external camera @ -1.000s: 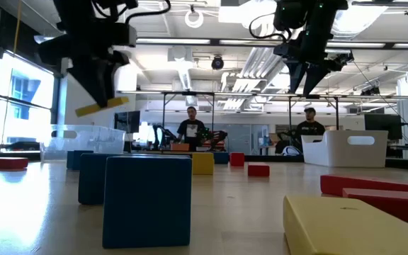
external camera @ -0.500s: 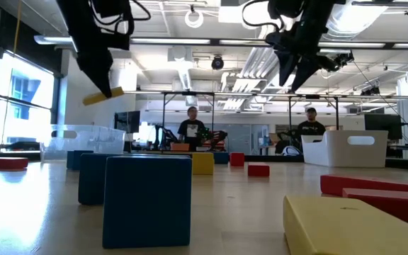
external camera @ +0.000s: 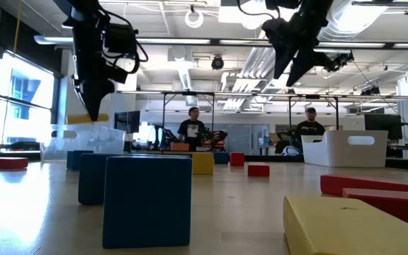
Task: Sort & place blocks by color
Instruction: Put the yellow block into the transparent bin, then put the red block into the bottom white bin
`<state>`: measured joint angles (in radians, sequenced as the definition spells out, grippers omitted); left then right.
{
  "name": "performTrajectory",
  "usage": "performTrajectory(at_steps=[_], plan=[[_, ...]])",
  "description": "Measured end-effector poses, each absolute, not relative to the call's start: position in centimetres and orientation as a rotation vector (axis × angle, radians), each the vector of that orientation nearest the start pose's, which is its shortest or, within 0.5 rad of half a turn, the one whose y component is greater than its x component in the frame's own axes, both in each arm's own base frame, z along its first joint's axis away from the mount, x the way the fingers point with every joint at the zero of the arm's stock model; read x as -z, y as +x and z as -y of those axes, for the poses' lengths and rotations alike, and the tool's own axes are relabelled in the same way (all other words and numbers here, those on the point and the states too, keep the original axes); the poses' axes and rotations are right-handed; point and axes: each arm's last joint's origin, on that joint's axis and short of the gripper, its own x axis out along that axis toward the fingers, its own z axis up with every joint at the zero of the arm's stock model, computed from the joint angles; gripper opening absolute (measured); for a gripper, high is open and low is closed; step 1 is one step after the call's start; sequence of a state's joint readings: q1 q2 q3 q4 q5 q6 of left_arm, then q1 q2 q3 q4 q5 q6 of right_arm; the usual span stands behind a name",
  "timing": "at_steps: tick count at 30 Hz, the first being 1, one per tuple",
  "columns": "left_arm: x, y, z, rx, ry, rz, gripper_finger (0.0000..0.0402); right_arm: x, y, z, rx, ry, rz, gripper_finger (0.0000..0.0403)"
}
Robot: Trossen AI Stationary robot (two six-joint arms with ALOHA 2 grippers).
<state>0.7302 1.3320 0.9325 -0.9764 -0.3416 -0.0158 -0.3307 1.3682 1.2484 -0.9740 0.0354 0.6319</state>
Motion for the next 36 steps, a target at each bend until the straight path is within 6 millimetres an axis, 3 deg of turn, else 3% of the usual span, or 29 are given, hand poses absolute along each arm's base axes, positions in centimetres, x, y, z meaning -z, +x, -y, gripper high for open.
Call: performTrajectory(at_steps=[10,17,27,36], plan=[[-22.3,16.2,-16.1,-0.912,-0.298,-1.41,0.018,-30.7,25.3,7.3,0.538,0.68,-0.978,0.0186],[-22.3,16.2,-16.1,-0.888,-0.307,-1.408,0.0199,-31.0,25.9,6.4,0.325,0.414,-0.991,0.0186],[-23.4,16.2,-15.1,-0.768,-0.499,-1.262,0.0193,-31.7,27.3,5.0,0.006,-0.059,-0.892,0.0186],[-25.4,15.7,-13.5,-0.702,-0.638,-1.101,0.0192,-29.0,29.6,3.9,-0.216,-0.286,-0.965,0.0186]])
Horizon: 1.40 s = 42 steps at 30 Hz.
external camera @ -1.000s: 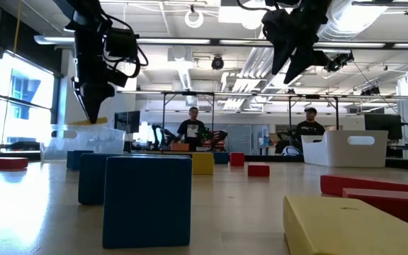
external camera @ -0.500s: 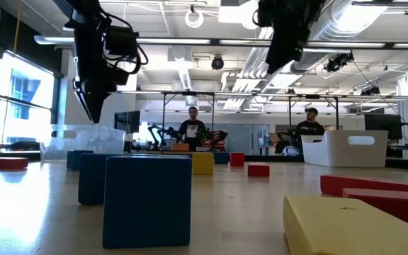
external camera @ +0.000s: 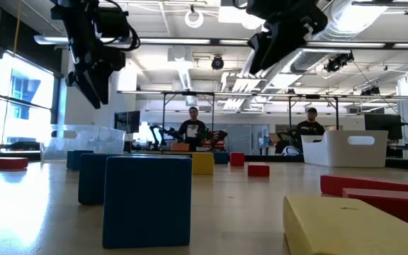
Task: Sort & place blocks by color
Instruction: Put the red block into the bottom white bin
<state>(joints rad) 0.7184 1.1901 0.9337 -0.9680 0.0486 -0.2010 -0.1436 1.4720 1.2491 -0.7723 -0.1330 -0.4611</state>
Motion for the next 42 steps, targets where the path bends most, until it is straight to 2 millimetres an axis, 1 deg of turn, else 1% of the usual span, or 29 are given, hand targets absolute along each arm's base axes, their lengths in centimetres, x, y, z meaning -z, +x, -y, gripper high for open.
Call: performTrajectory(at_steps=[6,11,17,23,29,39,42], plan=[[-26.5,15.5,-12.3,-0.669,-0.658,-1.032,0.0192,-26.3,31.3,2.8,-0.348,-0.438,-1.035,0.0186],[-26.9,15.5,-11.7,-0.664,-0.662,-1.008,0.0192,-24.1,32.5,2.0,-0.46,-0.57,-1.085,0.0186],[-26.9,15.6,-11.5,-0.652,-0.655,-1.01,0.0192,-21.8,33.5,1.2,-0.548,-0.739,-1.146,0.0186],[-26.9,15.6,-11.5,-0.656,-0.651,-1.011,0.0192,-19.6,34.3,0.5,-0.667,-0.887,-1.169,0.0186],[-26.9,15.6,-11.5,-0.647,-0.636,-1.016,0.0192,-17.9,35.1,0.4,-0.71,-0.935,-1.182,0.0186],[-26.9,15.6,-11.5,-0.651,-0.635,-1.015,0.0192,-16.8,35.5,0.3,-0.754,-0.957,-1.171,0.0186],[-26.9,15.6,-11.5,-0.652,-0.636,-1.014,0.0192,-16.2,35.6,0.5,-0.769,-0.939,-1.181,0.0186]])
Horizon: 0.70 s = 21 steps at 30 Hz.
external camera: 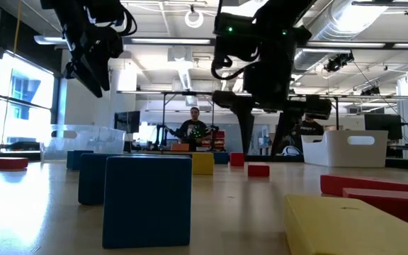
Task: Sort & place blocks by color
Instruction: Put the red block into the bottom white bin
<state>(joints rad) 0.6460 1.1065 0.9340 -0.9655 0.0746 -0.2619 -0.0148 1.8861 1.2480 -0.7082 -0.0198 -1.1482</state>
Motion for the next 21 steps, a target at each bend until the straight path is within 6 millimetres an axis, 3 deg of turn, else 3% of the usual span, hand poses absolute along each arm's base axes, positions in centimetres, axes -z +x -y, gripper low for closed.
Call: performTrajectory(at_steps=[7,15,21], plan=[[-26.9,15.7,-11.6,-0.658,-0.629,-1.009,0.0192,-14.7,36.2,0.8,-0.751,-0.954,-1.208,0.0186],[-27.0,15.8,-11.6,-0.657,-0.623,-0.994,0.0192,-14.5,36.2,0.7,-0.757,-0.913,-1.202,0.0186],[-27.1,15.9,-11.8,-0.656,-0.616,-0.973,0.0192,-14.0,36.4,0.7,-0.703,-0.808,-1.224,0.015]])
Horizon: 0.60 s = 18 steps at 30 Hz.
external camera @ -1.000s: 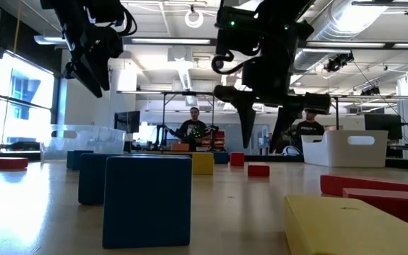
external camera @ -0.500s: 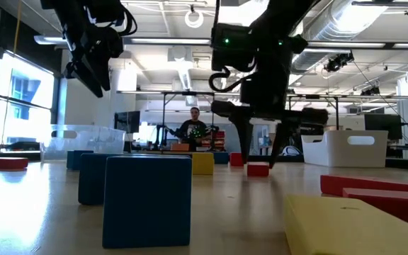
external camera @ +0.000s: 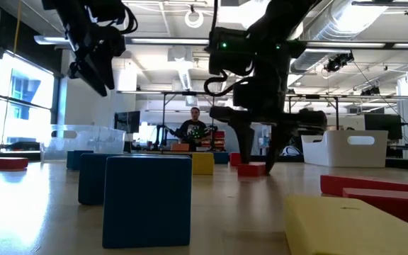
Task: Sort & place blocks by color
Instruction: Put the red block into the bottom white bin
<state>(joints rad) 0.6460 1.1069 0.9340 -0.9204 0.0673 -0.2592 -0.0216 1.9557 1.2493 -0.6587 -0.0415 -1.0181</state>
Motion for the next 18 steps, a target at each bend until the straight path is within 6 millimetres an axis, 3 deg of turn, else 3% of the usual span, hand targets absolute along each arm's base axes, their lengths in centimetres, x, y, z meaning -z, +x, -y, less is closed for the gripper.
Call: performTrajectory(at_steps=[6,18], plan=[[-27.1,15.9,-11.8,-0.656,-0.615,-0.971,0.0192,-13.0,36.6,0.7,-0.633,-0.685,-1.286,0.0097],[-27.1,16.0,-11.7,-0.637,-0.65,-0.96,0.0192,-14.9,36.9,1.0,-0.337,-0.494,-1.299,0.0096]])
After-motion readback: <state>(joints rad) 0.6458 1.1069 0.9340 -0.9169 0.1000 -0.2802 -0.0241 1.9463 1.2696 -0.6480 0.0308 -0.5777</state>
